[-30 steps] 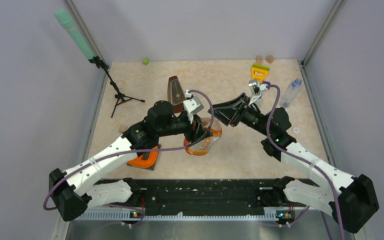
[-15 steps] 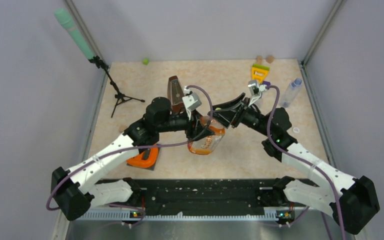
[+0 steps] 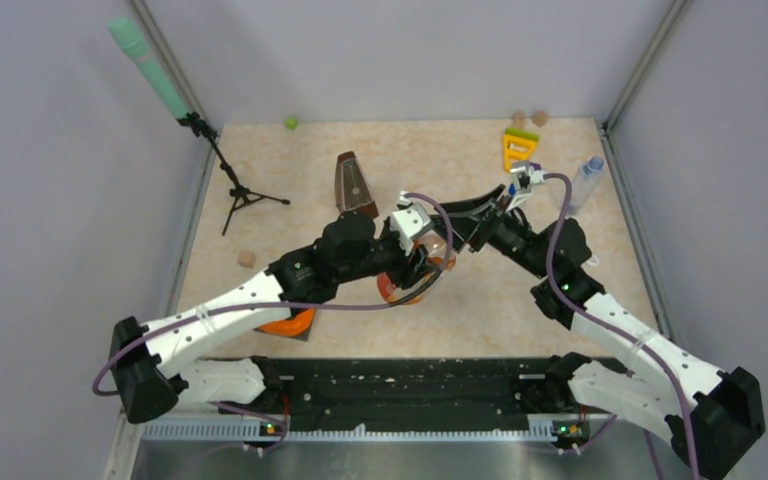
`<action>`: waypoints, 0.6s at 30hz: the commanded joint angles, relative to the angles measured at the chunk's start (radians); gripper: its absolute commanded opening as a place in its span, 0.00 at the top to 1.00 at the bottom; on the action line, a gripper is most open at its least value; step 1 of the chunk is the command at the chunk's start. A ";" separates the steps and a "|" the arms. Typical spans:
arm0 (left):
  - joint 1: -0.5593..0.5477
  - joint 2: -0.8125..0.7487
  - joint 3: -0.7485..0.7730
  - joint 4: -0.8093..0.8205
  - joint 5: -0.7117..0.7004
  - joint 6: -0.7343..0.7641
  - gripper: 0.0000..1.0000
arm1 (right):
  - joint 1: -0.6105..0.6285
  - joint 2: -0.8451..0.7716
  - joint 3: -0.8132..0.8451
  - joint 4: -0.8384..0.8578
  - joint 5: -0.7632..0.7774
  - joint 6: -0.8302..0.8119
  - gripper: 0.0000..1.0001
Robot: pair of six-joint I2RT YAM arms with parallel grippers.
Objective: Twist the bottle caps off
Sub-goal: Unscrew the bottle cap from the plastic bottle.
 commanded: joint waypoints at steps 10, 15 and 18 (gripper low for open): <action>-0.009 -0.063 -0.016 0.127 -0.141 -0.027 1.00 | 0.007 -0.006 0.012 -0.018 0.058 -0.001 0.52; -0.010 -0.063 -0.012 0.115 -0.086 -0.020 1.00 | 0.006 -0.002 0.016 -0.015 0.057 0.003 0.66; -0.010 -0.069 -0.014 0.119 -0.074 -0.011 1.00 | 0.006 0.001 0.016 -0.006 0.055 0.005 0.69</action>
